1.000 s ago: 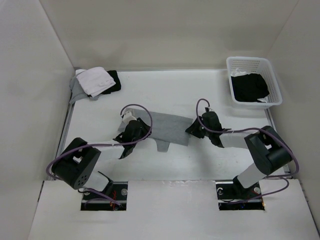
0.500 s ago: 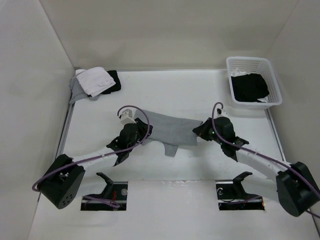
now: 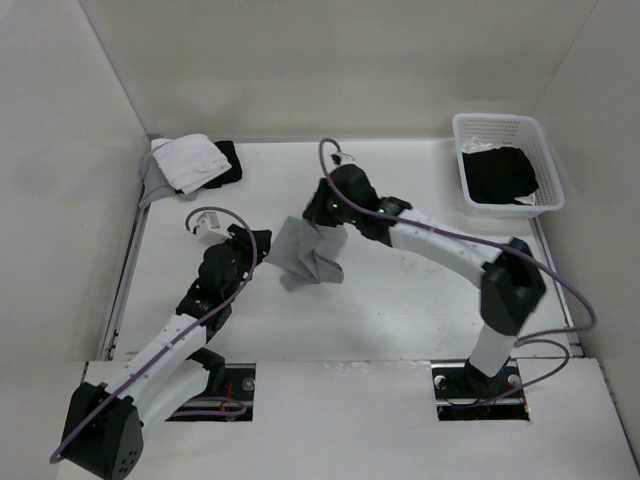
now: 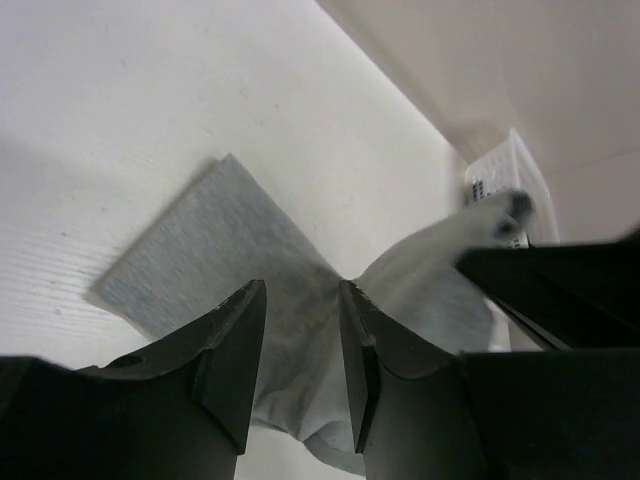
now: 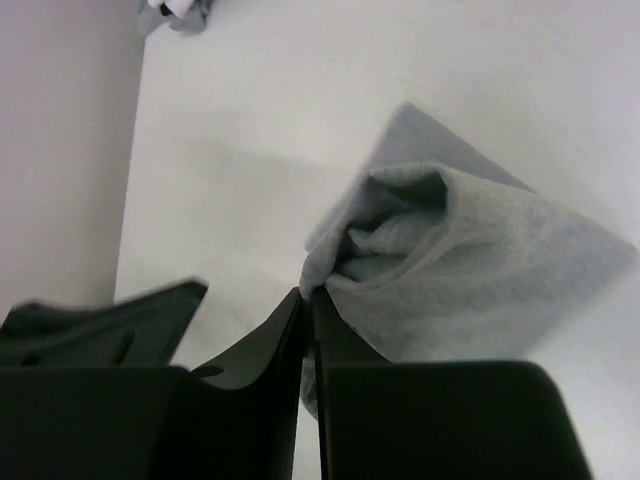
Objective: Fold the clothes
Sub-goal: Fold the tank top
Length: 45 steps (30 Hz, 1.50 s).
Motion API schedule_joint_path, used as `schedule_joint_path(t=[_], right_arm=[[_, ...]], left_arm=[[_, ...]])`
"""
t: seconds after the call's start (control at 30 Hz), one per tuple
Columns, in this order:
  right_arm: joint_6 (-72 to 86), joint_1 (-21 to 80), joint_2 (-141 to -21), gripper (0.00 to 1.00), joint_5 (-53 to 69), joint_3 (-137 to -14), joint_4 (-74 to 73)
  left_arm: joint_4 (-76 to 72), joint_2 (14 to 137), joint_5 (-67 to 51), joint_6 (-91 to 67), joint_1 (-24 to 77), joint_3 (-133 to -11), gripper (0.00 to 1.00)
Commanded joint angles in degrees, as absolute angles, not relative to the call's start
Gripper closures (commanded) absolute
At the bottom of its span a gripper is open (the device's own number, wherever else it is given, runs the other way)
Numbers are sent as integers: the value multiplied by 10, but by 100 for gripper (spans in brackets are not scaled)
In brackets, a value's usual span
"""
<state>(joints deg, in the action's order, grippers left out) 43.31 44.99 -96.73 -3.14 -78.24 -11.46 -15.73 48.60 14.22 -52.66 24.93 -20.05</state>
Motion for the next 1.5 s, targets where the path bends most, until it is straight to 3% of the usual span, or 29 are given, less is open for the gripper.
schedule_joint_path(t=[0.0, 0.07, 0.17, 0.33, 0.37, 0.5, 0.73, 0.9, 0.97, 1.03, 1.17, 1.47], right_arm=[[424, 471, -1098, 82, -26, -913, -170], [432, 486, -1164, 65, -22, -985, -189], [456, 494, -1174, 54, -11, -990, -173], [459, 499, -1056, 50, -11, -852, -75], [459, 499, -1030, 52, -13, -820, -63], [457, 487, -947, 81, -50, -703, -34], [437, 506, -948, 91, -47, -636, -25], [438, 544, -870, 90, -93, -534, 19], [438, 557, -822, 84, -106, -482, 31], [438, 570, -780, 71, -123, -433, 35], [440, 580, -701, 52, -159, -353, 33], [431, 559, -518, 35, -184, -251, 28]], left_arm=[[-127, 441, 120, -517, 210, -193, 65], [-112, 425, 107, -517, 189, -192, 63], [-88, 403, 97, -514, 166, -191, 62], [-91, 412, 97, -512, 163, -199, 61], [-94, 426, 98, -511, 173, -206, 60], [-123, 490, 117, -497, 232, -236, 58], [-135, 544, 192, -476, 298, -263, 54], [-138, 592, 189, -498, 284, -258, 47], [-159, 601, 184, -510, 256, -245, 41], [-177, 620, 157, -510, 228, -242, 34], [-187, 670, 100, -511, 202, -259, 31], [-142, 688, 78, -494, 180, -271, 25]])
